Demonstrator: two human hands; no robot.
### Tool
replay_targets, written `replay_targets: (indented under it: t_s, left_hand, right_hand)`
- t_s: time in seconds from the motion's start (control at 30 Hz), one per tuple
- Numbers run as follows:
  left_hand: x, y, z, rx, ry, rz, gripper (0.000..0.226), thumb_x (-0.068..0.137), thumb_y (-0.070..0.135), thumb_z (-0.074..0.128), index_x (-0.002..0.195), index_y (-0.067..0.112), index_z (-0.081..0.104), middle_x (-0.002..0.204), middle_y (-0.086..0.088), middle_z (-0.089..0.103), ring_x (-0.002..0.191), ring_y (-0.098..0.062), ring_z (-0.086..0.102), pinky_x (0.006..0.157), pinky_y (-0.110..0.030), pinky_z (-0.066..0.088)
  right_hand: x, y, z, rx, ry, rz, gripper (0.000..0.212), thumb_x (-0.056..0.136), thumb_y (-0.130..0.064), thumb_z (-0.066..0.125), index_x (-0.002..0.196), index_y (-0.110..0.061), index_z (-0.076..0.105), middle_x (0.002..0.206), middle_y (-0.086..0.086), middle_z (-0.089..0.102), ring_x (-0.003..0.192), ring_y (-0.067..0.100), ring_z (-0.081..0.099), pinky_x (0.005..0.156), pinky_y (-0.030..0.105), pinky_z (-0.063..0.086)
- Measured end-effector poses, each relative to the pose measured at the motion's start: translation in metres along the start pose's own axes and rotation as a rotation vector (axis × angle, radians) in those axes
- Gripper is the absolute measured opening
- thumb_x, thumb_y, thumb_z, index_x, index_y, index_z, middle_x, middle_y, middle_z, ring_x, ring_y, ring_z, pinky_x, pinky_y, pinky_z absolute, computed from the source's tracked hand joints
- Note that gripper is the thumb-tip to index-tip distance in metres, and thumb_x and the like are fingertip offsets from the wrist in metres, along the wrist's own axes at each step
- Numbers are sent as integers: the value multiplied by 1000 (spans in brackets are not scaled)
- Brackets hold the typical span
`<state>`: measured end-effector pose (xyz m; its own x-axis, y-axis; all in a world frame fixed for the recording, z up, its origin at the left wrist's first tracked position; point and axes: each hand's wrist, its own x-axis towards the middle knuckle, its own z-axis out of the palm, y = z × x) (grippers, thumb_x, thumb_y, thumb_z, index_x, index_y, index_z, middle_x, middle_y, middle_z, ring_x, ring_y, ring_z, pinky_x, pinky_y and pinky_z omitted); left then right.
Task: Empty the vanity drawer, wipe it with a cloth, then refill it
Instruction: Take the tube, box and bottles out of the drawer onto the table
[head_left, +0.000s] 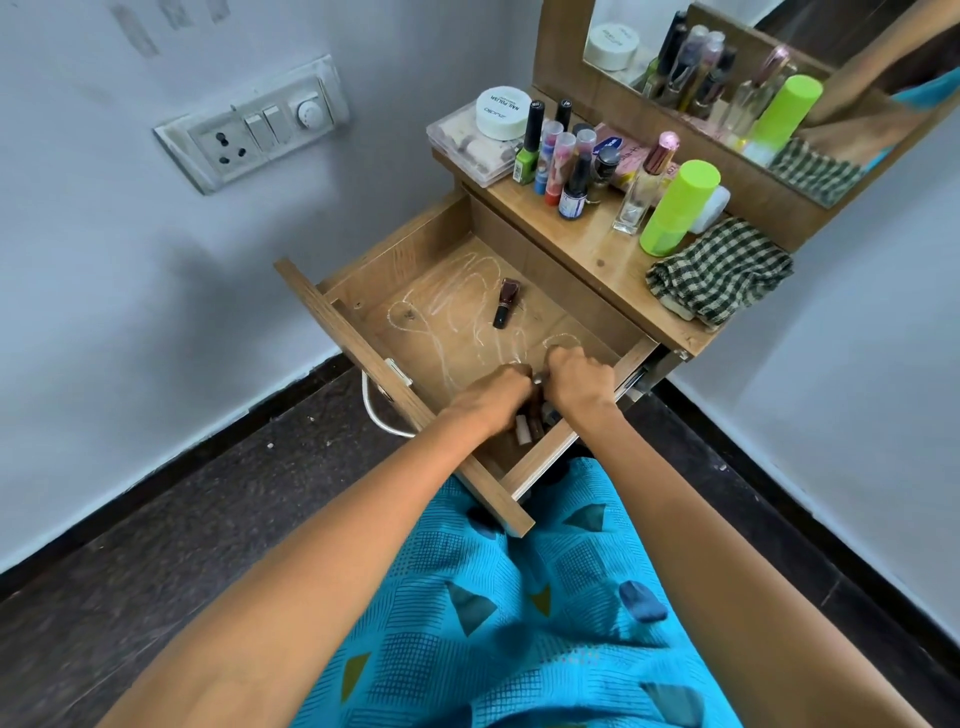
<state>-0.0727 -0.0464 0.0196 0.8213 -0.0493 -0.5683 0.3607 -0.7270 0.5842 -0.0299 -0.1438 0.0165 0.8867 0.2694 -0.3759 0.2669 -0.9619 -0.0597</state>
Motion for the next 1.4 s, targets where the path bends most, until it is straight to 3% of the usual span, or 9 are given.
replay_targets:
  t_s: [0.2, 0.43, 0.7, 0.83, 1.0, 1.2, 1.23, 1.33, 1.4]
  left_hand:
    - [2, 3, -1, -74, -47, -56, 25, 91, 18, 39, 112, 13, 50, 107, -20, 59, 95, -35, 60, 81, -43, 47]
    - [8, -1, -7, 48, -2, -39, 24, 92, 17, 43, 113, 8, 48, 121, -18, 46, 106, -34, 51, 77, -32, 35]
    - [14, -13, -19, 210, 108, 5, 28, 89, 8, 42, 116, 8, 47, 118, -17, 47, 103, -36, 52, 76, -31, 34]
    - [15, -19, -26, 357, 142, 53, 31, 82, 7, 58, 112, 7, 57, 115, -15, 55, 105, -35, 57, 80, -34, 45]
    - [16, -21, -28, 320, 184, 52, 23, 85, 15, 58, 107, 15, 63, 109, -11, 64, 103, -28, 60, 87, -35, 47]
    - [21, -22, -32, 144, 265, 32, 27, 80, 18, 68, 106, 24, 65, 110, -5, 66, 104, -25, 60, 89, -38, 49]
    - [23, -23, -32, 92, 289, 39, 27, 79, 18, 69, 105, 23, 66, 109, -4, 67, 103, -24, 61, 88, -39, 50]
    - [23, -21, -35, -90, 368, 58, 28, 76, 16, 72, 103, 19, 67, 108, -2, 69, 101, -20, 62, 90, -40, 50]
    - [21, -13, -38, -225, 434, 81, 28, 74, 13, 73, 101, 16, 69, 106, -4, 69, 99, -19, 63, 91, -40, 50]
  right_hand:
    - [7, -4, 0, -20, -39, 43, 32, 96, -12, 39, 127, -7, 45, 126, 14, 53, 115, 29, 54, 89, 36, 43]
    - [17, 1, -2, 118, -52, 106, 54, 88, -34, 57, 131, -5, 44, 130, 13, 52, 118, 28, 54, 90, 34, 45]
    - [30, 7, -3, 347, -89, 109, 38, 82, -37, 65, 110, -12, 63, 117, 11, 63, 109, 27, 59, 89, 33, 46]
    - [34, 10, -9, 567, -100, 63, 27, 86, -23, 62, 103, -2, 66, 108, 16, 65, 94, 26, 60, 76, 29, 44]
    - [32, 12, -16, 819, -164, 109, 25, 88, -16, 60, 109, -2, 63, 92, 9, 60, 62, 8, 52, 50, 15, 46]
    - [27, 12, -22, 976, -146, 123, 28, 89, -18, 60, 114, -6, 62, 110, 8, 61, 100, 18, 57, 76, 28, 54]
    - [27, 12, -23, 1001, -130, 121, 27, 88, -16, 61, 113, -5, 63, 112, 8, 62, 101, 19, 58, 81, 27, 55]
    - [21, 11, -33, 998, -44, 110, 29, 83, -12, 67, 110, -4, 63, 110, 9, 63, 86, 14, 59, 67, 15, 55]
    - [16, 12, -41, 944, 72, 103, 24, 79, -12, 71, 102, -6, 65, 111, 9, 63, 93, 17, 61, 83, 25, 53]
